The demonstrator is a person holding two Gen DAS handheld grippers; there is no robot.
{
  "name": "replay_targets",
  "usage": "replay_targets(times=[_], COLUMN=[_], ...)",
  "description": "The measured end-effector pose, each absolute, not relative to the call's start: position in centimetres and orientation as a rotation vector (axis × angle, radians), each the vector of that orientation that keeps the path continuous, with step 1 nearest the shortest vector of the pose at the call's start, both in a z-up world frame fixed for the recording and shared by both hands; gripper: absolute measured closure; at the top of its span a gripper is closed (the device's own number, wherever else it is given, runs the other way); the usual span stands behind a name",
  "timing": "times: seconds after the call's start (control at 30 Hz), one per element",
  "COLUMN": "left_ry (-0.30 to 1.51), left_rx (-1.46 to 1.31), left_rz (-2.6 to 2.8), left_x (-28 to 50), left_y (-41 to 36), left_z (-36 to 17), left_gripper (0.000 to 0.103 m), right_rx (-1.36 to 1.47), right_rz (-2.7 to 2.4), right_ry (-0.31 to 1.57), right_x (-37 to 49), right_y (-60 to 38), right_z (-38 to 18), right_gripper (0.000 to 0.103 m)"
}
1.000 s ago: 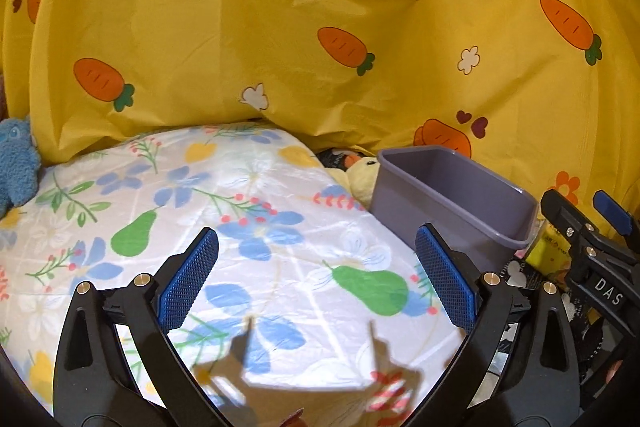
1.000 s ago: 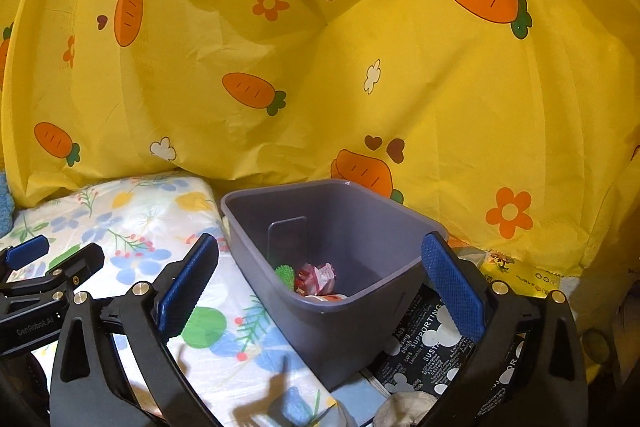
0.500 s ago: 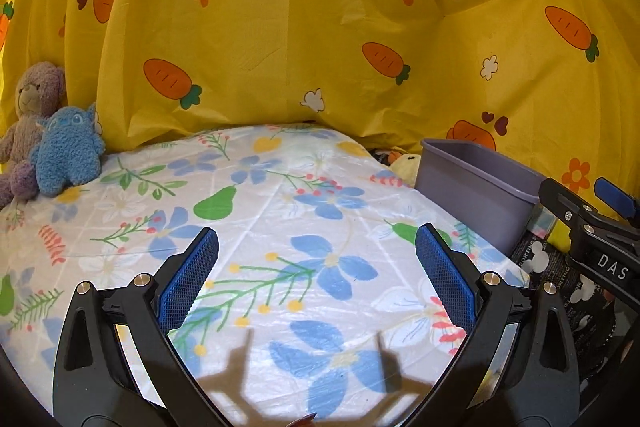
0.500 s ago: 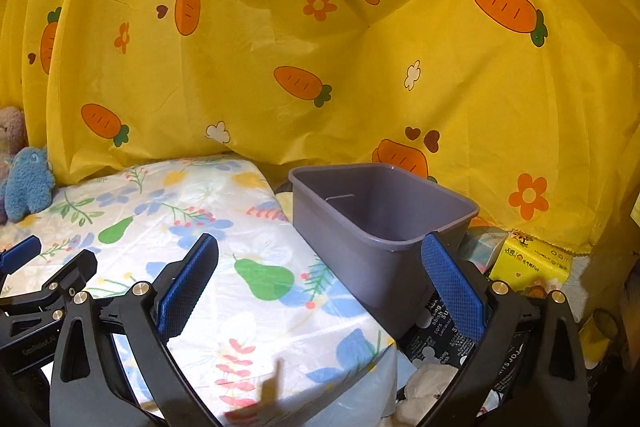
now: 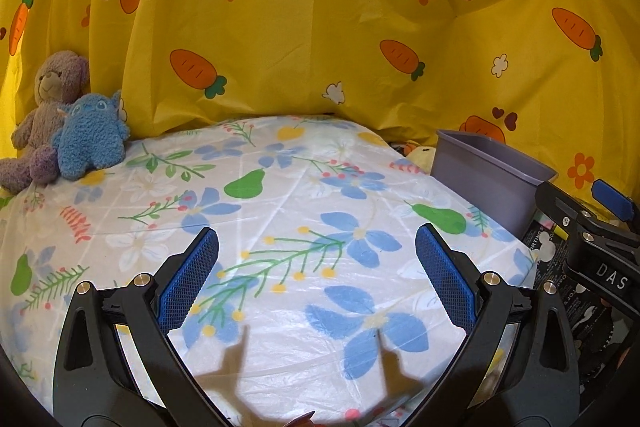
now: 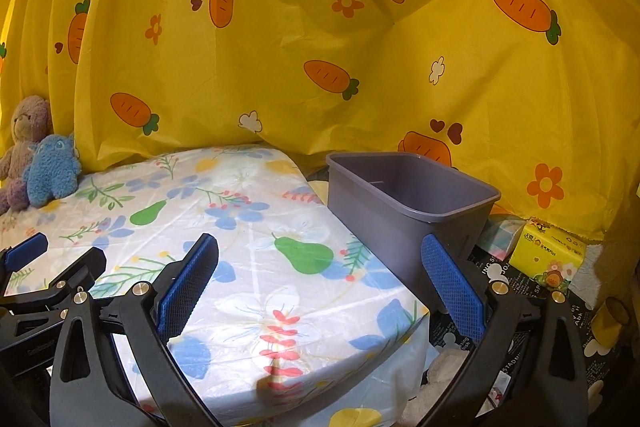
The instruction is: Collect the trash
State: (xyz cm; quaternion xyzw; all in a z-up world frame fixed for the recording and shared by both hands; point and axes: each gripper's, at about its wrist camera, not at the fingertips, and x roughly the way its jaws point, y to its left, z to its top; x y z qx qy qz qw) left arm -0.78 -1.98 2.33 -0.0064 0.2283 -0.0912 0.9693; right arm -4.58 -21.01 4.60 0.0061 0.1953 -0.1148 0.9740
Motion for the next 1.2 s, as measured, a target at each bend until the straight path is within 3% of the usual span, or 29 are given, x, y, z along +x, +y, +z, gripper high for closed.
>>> replay_targets(times=[1.2], left_ry=[0.46], left_rx=[-0.027], left_rz=[-0.18], left_x=[-0.95], left_y=[-1.67], left_z=[2.55], left_gripper=[0.006], right_rx=[0.017], right_rz=[-0.204], right_ry=[0.384], right_x=[-4.5], right_y=[-20.61], right_z=[4.85], right_gripper=[0.005])
